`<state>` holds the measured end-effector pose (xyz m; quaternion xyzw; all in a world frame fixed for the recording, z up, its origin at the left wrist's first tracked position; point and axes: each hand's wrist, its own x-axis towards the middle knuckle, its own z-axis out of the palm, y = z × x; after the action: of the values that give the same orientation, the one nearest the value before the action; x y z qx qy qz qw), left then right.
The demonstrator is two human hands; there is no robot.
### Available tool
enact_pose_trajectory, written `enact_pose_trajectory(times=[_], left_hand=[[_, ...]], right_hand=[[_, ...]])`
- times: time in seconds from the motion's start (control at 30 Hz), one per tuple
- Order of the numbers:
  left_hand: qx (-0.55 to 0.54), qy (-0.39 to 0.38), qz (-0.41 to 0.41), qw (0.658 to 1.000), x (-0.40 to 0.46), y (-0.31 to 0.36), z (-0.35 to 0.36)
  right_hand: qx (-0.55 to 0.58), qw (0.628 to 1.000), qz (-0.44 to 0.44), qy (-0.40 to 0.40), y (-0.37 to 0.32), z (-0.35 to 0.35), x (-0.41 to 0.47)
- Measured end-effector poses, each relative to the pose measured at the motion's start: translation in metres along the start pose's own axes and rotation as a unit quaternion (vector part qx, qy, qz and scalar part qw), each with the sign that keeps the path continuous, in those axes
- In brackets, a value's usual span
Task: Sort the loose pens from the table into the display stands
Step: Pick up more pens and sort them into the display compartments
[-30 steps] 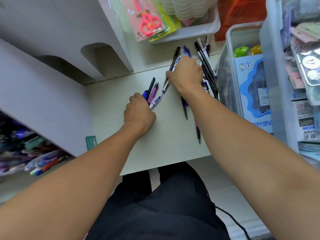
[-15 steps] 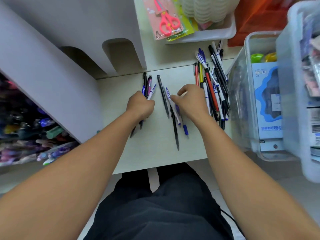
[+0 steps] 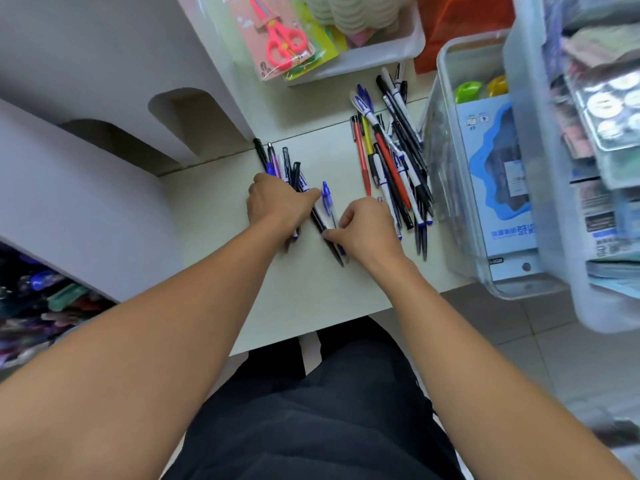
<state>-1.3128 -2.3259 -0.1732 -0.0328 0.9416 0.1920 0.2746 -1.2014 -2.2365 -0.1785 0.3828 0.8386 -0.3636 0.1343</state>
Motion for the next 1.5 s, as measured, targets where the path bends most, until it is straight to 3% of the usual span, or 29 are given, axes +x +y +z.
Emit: enact_pose_trajectory(times=[0.2, 0.33, 0.43, 0.57, 0.67, 0.9, 1.0, 1.1, 1.2, 1.3, 1.5], left_hand=[[0.005, 0.012, -0.013, 1.0, 0.002, 0.005, 0.004], [-0.041, 0.001, -0.048, 0.998, -0.005, 0.014, 0.006], [0.015, 0.003, -0.028, 0.999, -0.012, 0.022, 0.013], [0.076, 0.019, 0.061, 0.995, -0.019, 0.033, 0.027], [0.084, 0.015, 0.092, 0.992, -0.02, 0.039, 0.034], [0.126, 0.016, 0.162, 0.979, -0.01, 0.028, 0.017], [0.068, -0.017, 0.138, 0.988, 0.0, 0.018, 0.007], [-0.081, -0.067, 0.082, 0.991, 0.006, 0.006, -0.003], [-0.226, -0.116, 0.001, 0.967, 0.008, -0.008, -0.013], [-0.325, -0.147, -0.021, 0.934, 0.005, -0.026, -0.016], [-0.439, -0.16, 0.003, 0.884, -0.012, -0.042, -0.028]], right_hand=[[0.126, 0.991, -0.042, 0.017, -0.005, 0.002, 0.006], [0.14, 0.98, -0.036, 0.135, 0.02, -0.03, 0.004], [0.11, 0.979, -0.037, 0.168, 0.03, -0.054, -0.005], [0.043, 0.984, -0.019, 0.171, 0.031, -0.055, -0.013], [-0.037, 0.992, 0.036, 0.116, 0.031, -0.045, -0.019], [-0.071, 0.994, 0.038, 0.073, 0.02, -0.023, -0.012], [-0.073, 0.997, 0.024, 0.03, 0.012, -0.016, -0.005], [-0.003, 1.0, 0.016, -0.023, 0.009, -0.012, 0.003], [0.148, 0.984, -0.027, -0.099, -0.001, -0.012, 0.0], [0.261, 0.951, -0.029, -0.165, -0.012, -0.011, -0.011], [0.253, 0.943, -0.05, -0.209, -0.029, 0.001, -0.023]])
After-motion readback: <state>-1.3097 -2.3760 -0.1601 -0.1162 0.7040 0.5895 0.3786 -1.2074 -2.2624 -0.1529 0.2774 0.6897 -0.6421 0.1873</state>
